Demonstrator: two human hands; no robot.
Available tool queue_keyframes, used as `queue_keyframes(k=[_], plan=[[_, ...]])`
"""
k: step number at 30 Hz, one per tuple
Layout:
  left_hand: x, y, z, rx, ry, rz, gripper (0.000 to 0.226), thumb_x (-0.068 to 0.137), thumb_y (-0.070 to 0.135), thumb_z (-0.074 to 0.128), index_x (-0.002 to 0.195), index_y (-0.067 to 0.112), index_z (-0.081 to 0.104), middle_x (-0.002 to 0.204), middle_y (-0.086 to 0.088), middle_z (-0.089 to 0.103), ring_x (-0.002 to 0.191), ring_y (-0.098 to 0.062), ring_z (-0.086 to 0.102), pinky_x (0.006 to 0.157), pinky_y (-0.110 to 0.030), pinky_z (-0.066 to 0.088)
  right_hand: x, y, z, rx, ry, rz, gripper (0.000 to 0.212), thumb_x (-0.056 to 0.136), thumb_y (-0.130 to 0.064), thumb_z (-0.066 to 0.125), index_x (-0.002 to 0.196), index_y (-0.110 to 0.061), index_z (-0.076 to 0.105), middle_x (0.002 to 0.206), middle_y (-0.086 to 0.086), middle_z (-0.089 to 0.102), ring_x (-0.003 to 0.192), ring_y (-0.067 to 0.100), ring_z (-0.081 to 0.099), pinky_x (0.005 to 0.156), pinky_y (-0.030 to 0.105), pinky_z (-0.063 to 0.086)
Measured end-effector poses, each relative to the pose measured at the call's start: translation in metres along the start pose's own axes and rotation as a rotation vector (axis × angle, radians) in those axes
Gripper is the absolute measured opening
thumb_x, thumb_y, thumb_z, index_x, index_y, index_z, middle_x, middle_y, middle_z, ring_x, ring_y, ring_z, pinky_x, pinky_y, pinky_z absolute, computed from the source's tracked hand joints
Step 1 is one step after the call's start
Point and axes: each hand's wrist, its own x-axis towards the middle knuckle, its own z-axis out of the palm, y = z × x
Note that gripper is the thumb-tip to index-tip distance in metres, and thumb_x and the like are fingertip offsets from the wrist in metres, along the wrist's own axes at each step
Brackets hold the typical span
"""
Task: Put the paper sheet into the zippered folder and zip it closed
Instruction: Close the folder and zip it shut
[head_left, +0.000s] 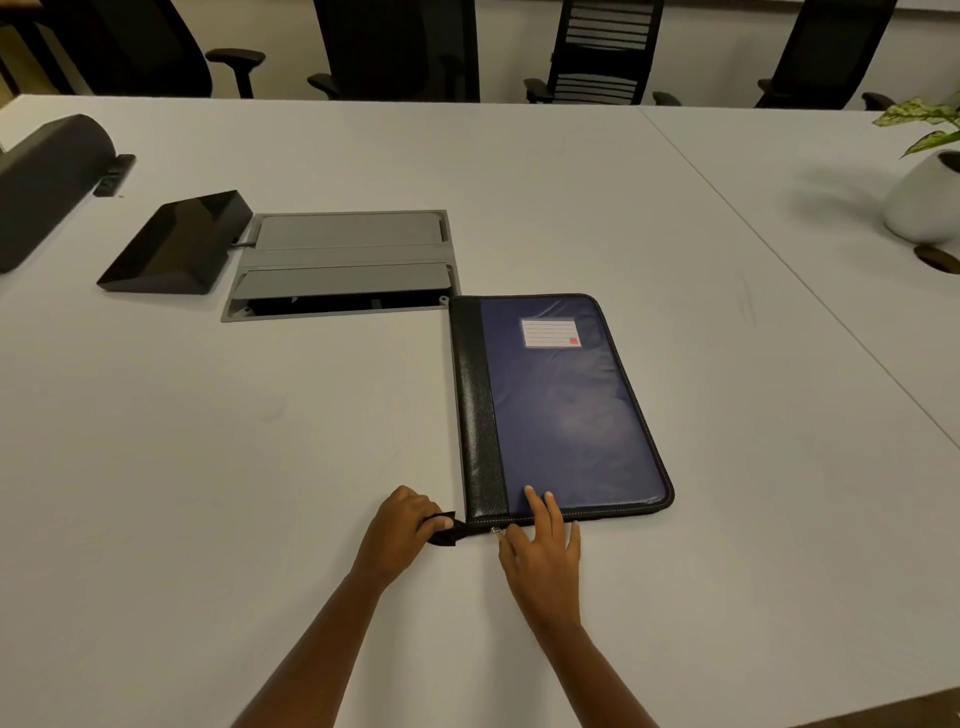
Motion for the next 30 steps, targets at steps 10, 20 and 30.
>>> queue_keyframes(k=[10,20,30], plan=[[0.000,0.003,-0.003,0.029,-0.015,-0.015,0.024,0.092,0.024,0.057,0.091,0.007,0.074,0.086,-0.010,0.071,0.092,-0.021,0.050,0.070,-0.017,0.028,0.004,0.058,-0.014,-0.019,0.016,0.049,0.025,0.053,-0.008,0.086,0.055,-0.013,0.062,0.112,0.018,0.068,0.106,0.041,0.062,0.075,0.061,0.051],[-0.001,0.006,-0.004,0.065,-0.007,-0.017,0.022,0.091,0.022,0.058,0.088,0.007,0.073,0.084,-0.009,0.071,0.084,-0.011,0.040,0.068,-0.016,0.025,0.007,0.112,-0.024,0.128,-0.058,0.211,0.008,0.083,-0.009,0.063,0.079,-0.004,0.068,0.140,0.014,0.046,0.135,0.035,0.035,0.107,0.060,0.026],[0.001,0.029,0.001,0.117,0.068,0.107,0.027,0.087,0.021,0.064,0.111,0.010,0.064,0.103,-0.007,0.063,0.096,-0.022,0.058,0.080,-0.024,0.041,0.008,0.132,-0.032,0.485,0.050,0.469,0.033,0.086,-0.026,0.060,0.115,-0.011,0.060,0.139,0.003,0.047,0.127,0.022,0.041,0.106,0.035,0.033]])
